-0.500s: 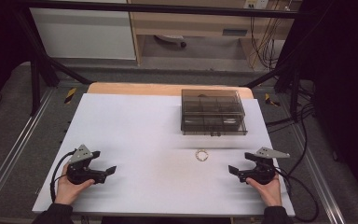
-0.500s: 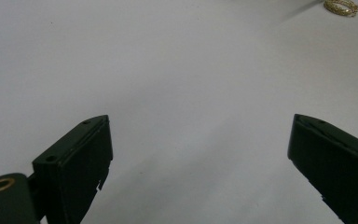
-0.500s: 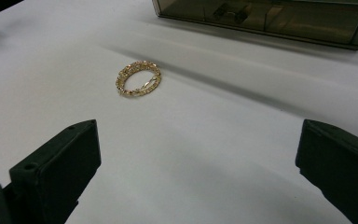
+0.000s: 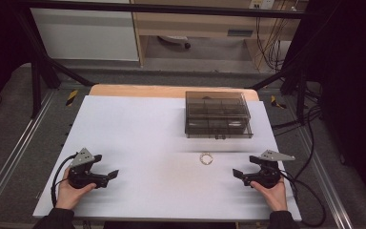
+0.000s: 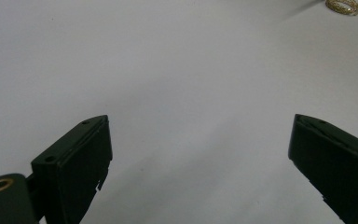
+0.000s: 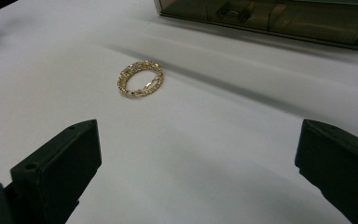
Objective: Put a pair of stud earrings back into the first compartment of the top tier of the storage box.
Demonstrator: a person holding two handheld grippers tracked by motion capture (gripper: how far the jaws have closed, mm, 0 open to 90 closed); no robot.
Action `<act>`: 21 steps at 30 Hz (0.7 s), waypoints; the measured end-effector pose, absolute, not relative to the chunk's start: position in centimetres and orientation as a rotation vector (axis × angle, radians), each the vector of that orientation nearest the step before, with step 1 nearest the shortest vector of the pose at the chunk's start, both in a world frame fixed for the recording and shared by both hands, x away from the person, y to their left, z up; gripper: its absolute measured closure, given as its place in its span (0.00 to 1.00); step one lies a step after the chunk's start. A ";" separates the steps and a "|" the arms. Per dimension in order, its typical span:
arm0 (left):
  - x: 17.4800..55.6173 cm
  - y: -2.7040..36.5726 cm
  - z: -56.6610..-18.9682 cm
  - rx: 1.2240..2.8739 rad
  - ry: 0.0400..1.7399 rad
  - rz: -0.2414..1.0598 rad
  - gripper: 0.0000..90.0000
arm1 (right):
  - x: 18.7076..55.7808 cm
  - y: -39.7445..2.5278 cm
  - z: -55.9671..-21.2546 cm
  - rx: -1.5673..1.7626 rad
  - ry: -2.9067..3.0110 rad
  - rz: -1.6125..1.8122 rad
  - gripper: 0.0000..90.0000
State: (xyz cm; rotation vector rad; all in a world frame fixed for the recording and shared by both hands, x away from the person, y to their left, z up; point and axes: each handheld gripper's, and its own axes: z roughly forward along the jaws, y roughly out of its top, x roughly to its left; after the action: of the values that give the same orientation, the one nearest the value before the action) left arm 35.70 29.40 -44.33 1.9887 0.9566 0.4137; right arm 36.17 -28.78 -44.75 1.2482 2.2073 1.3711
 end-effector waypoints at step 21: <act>35.7 29.4 -44.4 1.991 0.959 0.408 0.07 | 36.7 -25.8 -43.8 1.197 2.248 1.349 0.01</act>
State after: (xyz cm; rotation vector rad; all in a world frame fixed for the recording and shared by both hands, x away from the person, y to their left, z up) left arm 35.71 29.35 -44.42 1.9912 0.9590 0.4080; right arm 36.72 -25.83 -43.81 1.1968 2.2483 1.3493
